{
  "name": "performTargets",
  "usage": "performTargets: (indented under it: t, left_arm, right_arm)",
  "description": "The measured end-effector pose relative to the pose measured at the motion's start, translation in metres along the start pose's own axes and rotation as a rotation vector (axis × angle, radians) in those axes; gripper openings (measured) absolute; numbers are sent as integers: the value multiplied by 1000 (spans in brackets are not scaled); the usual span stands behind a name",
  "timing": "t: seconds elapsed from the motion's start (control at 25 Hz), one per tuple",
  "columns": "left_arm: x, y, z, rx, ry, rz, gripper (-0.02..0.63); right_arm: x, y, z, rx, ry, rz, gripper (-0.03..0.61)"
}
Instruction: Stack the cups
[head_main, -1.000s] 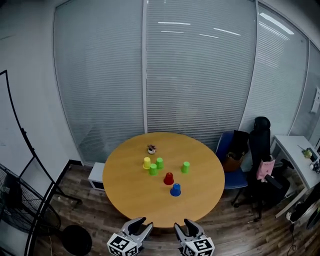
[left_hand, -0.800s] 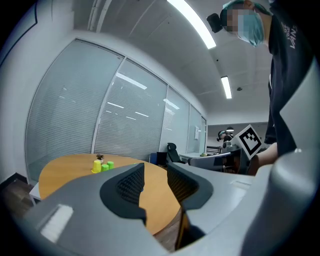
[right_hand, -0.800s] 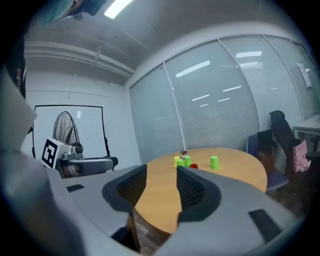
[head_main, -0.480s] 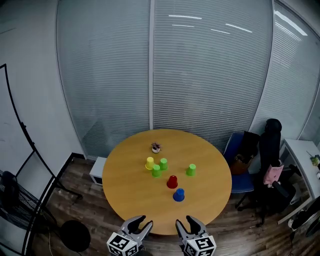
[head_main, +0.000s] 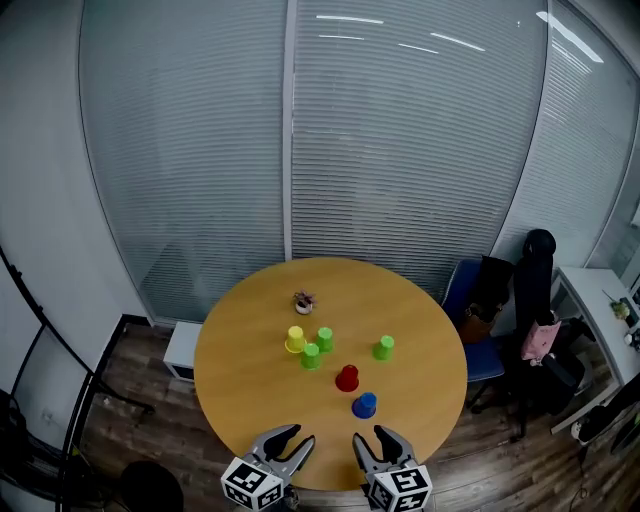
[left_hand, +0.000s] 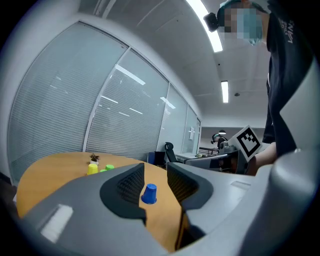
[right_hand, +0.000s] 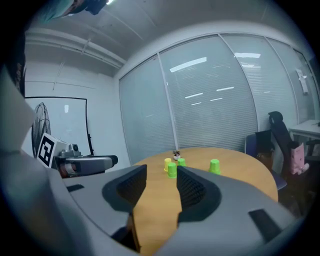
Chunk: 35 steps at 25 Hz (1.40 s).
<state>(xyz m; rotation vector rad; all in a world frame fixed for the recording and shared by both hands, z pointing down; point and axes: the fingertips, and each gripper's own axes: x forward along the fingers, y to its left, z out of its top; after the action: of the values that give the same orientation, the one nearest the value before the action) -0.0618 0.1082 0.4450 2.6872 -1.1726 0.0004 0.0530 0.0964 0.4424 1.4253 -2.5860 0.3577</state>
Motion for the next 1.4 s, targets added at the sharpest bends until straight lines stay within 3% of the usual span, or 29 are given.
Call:
performTargets:
  t: [0.44, 0.76, 1.12, 1.4]
  left_arm:
    - [39, 76, 3, 15, 64, -183, 129]
    - [70, 93, -24, -19, 131, -229, 129]
    - [123, 105, -47, 2, 173, -192, 130]
    - [163, 114, -73, -7, 236, -164, 191]
  right_arm:
    - [65, -12, 4, 59, -9, -196, 156]
    - [74, -43, -10, 61, 38, -291, 156]
    - [95, -84, -34, 17, 122, -259, 161]
    - [108, -105, -58, 27, 189, -188, 164]
